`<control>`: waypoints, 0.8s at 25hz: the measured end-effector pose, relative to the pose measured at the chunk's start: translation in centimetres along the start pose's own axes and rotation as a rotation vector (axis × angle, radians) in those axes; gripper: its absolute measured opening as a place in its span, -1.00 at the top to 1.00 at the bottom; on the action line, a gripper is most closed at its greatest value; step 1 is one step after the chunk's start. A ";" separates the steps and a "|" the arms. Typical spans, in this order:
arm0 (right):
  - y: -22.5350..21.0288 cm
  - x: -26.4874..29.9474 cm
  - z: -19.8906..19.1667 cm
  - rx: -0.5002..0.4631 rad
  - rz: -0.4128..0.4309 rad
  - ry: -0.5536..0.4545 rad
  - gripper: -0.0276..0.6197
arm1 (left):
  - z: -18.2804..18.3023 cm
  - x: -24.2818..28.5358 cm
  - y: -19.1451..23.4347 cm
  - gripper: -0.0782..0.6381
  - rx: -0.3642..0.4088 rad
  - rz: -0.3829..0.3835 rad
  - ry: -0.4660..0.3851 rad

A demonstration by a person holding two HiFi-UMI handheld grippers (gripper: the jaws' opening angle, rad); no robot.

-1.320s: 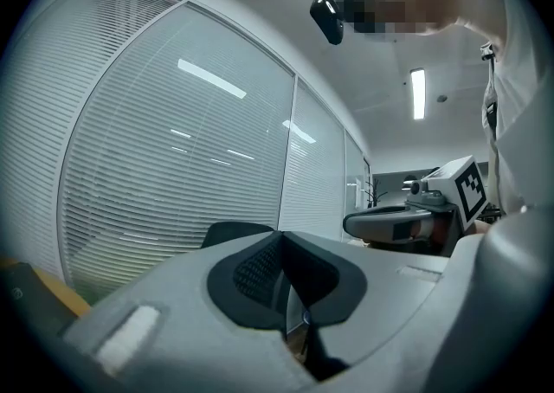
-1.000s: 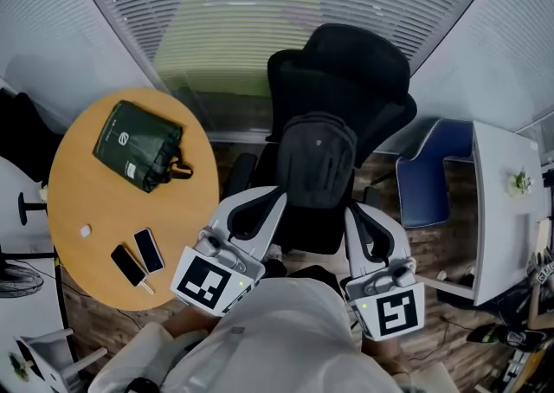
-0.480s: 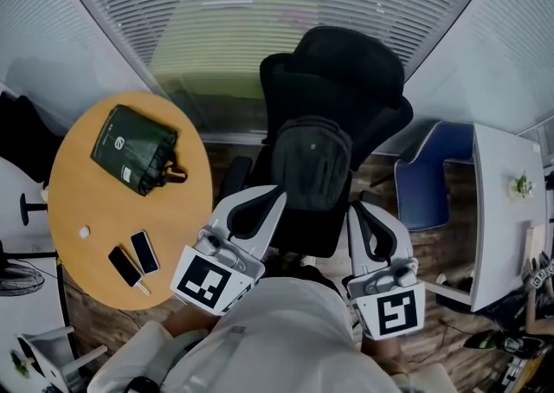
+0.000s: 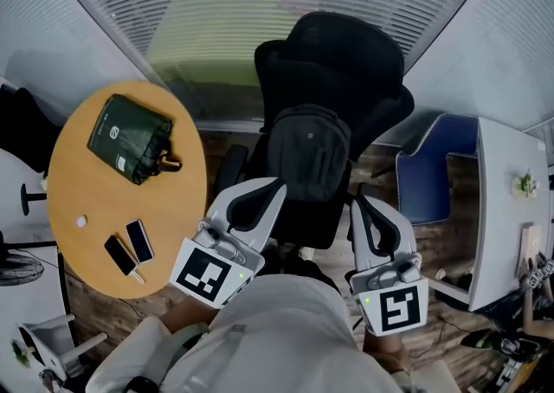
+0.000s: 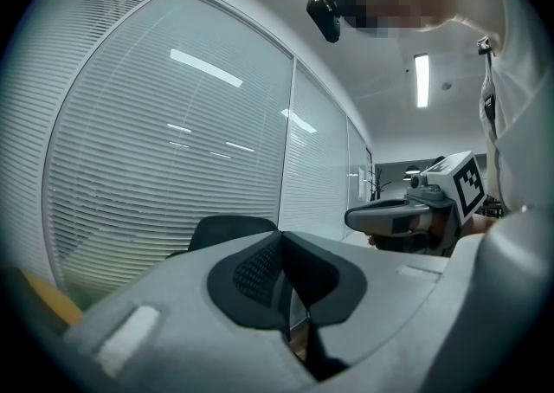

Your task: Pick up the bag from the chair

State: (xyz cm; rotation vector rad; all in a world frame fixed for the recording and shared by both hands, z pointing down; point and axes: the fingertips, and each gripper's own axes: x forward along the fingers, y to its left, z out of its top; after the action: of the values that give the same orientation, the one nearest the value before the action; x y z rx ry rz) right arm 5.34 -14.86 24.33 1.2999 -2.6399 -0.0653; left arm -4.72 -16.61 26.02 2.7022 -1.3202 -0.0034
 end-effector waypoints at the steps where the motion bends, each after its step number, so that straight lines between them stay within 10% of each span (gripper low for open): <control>1: -0.2 0.0 -0.3 -0.008 0.000 -0.002 0.91 | -0.2 0.1 0.1 0.77 0.001 0.001 0.002; 20: -1.9 2.0 -6.6 0.010 0.000 0.091 0.84 | -6.7 2.7 1.3 0.70 0.003 0.003 0.093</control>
State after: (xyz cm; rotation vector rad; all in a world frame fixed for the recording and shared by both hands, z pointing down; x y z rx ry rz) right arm 6.91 -17.31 30.91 1.2742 -2.5671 0.0075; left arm -3.67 -18.77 32.98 2.6675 -1.2986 0.1238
